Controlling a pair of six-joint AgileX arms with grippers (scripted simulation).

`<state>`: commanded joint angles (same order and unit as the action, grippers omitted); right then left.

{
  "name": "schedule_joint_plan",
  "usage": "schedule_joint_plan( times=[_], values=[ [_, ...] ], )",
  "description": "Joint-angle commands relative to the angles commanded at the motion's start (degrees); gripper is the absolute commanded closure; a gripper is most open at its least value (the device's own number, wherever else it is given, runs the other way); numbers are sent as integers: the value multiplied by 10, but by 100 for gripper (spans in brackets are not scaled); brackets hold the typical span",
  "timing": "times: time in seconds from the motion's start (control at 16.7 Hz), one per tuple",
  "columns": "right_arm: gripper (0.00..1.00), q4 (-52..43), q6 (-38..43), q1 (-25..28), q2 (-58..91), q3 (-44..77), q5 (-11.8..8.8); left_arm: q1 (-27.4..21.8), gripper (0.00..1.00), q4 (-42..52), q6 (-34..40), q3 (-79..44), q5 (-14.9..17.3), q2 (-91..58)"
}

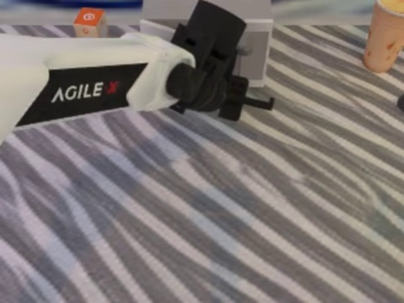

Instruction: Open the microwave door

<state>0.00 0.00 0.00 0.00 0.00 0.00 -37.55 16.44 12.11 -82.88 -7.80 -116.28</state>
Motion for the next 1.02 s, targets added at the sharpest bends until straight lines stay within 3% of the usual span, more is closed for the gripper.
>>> schedule_joint_plan(
  times=[1.02],
  values=[
    [0,0,0,0,0,0,0,8,100,-8,-18,17,10,11]
  ],
)
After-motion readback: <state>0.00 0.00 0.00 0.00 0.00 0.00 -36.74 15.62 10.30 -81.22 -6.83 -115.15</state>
